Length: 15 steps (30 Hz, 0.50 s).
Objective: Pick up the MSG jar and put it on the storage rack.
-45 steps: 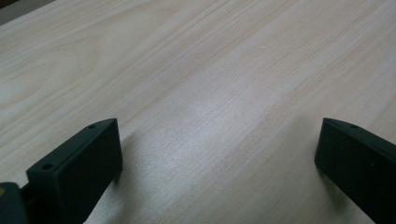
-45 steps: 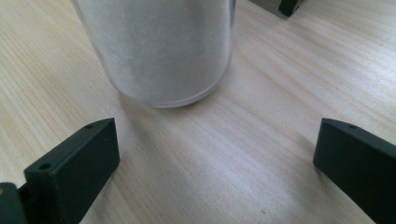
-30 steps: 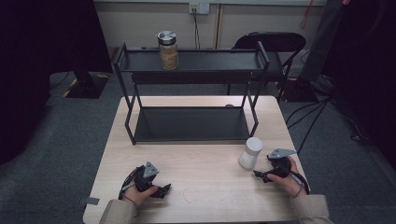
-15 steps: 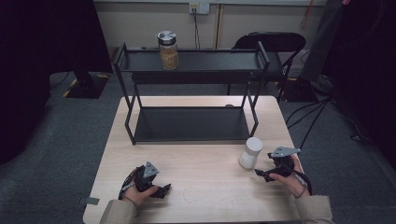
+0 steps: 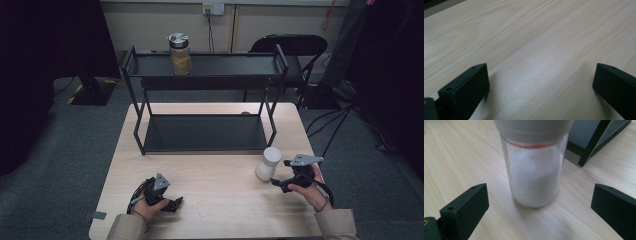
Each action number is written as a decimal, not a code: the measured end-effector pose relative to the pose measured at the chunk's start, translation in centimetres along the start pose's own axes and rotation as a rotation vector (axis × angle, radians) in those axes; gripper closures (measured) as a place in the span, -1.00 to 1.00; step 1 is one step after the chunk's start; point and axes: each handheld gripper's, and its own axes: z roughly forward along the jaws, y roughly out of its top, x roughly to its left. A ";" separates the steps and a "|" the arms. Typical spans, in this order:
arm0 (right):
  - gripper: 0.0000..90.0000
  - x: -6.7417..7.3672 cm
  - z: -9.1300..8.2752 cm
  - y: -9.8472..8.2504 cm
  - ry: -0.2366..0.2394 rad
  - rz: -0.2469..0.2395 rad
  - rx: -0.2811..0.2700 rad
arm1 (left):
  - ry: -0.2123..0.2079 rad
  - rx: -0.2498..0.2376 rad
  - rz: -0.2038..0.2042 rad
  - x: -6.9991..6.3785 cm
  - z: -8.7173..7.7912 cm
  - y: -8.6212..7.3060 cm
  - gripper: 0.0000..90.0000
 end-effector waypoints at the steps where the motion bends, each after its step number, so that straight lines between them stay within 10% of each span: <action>1: -1.00 0.0 0.1 0.1 0.005 -0.001 -0.007 | 0.000 0.000 0.000 0.0 0.0 0.0 -1.00; 15: -1.00 0.6 1.3 0.7 -0.004 0.015 -0.086 | 0.000 0.001 0.002 0.0 0.0 0.0 -1.00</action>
